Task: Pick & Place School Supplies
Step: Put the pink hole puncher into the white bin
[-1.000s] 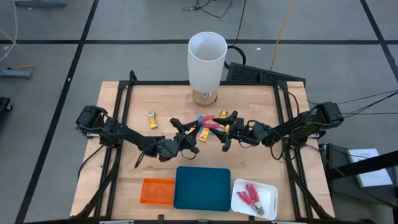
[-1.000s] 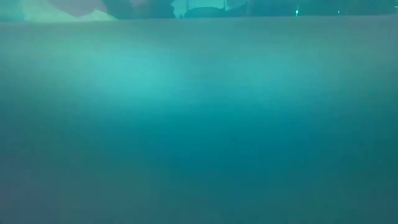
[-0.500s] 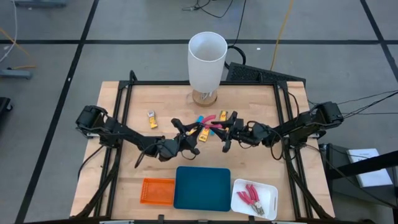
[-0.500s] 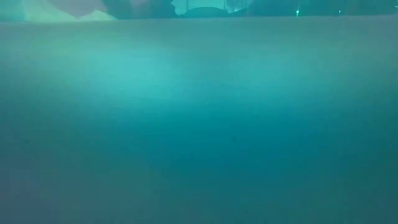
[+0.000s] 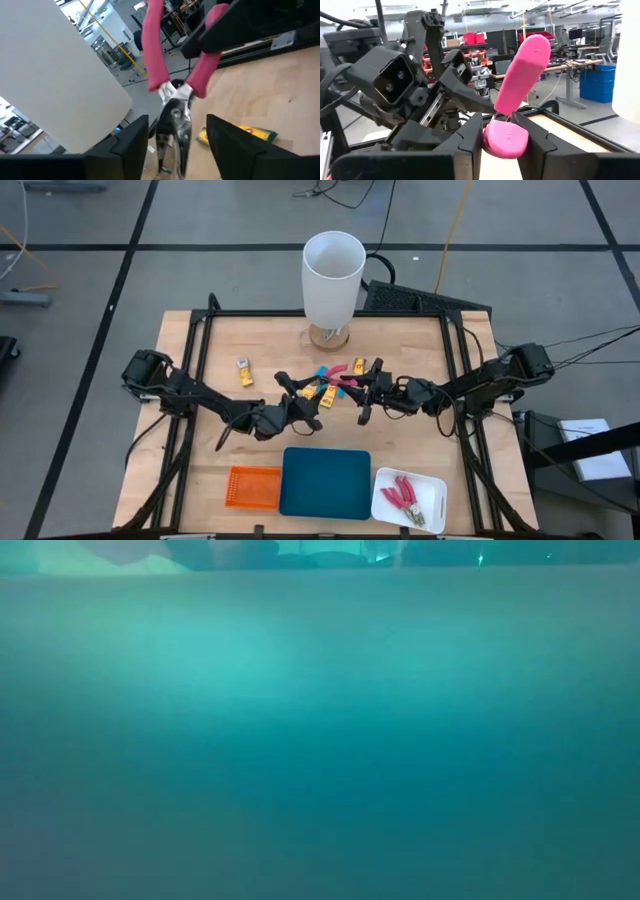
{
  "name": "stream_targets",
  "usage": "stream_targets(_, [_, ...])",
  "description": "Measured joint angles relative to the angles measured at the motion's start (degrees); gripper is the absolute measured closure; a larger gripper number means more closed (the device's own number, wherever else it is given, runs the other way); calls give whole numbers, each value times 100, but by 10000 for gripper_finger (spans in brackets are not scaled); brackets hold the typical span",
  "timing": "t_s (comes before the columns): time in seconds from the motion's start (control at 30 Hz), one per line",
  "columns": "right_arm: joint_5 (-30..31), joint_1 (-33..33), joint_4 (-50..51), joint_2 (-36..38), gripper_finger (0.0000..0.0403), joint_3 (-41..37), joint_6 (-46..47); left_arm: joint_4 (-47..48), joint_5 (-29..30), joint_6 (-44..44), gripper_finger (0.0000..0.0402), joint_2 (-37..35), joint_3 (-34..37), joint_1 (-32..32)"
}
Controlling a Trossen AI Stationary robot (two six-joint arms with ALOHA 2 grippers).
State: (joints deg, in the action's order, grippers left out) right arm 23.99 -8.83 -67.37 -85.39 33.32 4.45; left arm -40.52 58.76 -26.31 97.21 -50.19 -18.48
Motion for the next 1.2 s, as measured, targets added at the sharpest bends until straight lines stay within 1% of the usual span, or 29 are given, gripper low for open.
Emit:
stream_targets(0.1, [5, -96, 471, 351, 327, -1, -114, 61, 12, -119, 181, -21, 0, -181])
stream_targets(0.2, [19, -237, 1118, 827, 327, 0, -165, 58, 75, -180, 175, -130, 2, -334])
stream_targets(0.3, [33, -439, 1876, 1333, 326, -2, -141, 419, -9, 97, 173, -396, 2, -415])
stream_targets(0.37, [-4, -625, 2390, 1687, 326, -2, -64, 1024, -303, 632, 172, -661, 2, -402])
stream_targets(0.43, [-59, -860, 2842, 1999, 326, 0, -3, 1750, -875, 1322, 172, -936, 2, -289])
stream_targets(0.53, [-545, -1207, 3634, 2481, 326, -2, 290, 2572, -1809, 2203, 172, -1237, 2, 27])
stream_targets(0.63, [-1183, -1554, 4358, 2903, 326, -2, 856, 2819, -2379, 2572, 172, -1265, 6, 325])
stream_targets(0.7, [-1404, -1838, 4731, 3064, 326, -2, 1276, 2882, -2472, 2688, 172, -1228, 24, 475])
stream_targets(0.83, [-1711, -2566, 5346, 3119, 325, -2, 1798, 2969, -2510, 2923, 172, -1044, 28, 703])
stream_targets(0.93, [-1850, -3145, 5431, 2968, 325, -2, 2353, 2946, -2606, 3001, 172, -981, 26, 791])
stream_targets(1.1, [-1809, -3969, 5590, 2623, 324, -2, 3429, 2959, -2636, 3008, 172, -981, 26, 796])
stream_targets(1.2, [-1514, -4271, 5696, 2425, 324, -2, 4154, 2958, -2636, 3008, 172, -981, 26, 796])
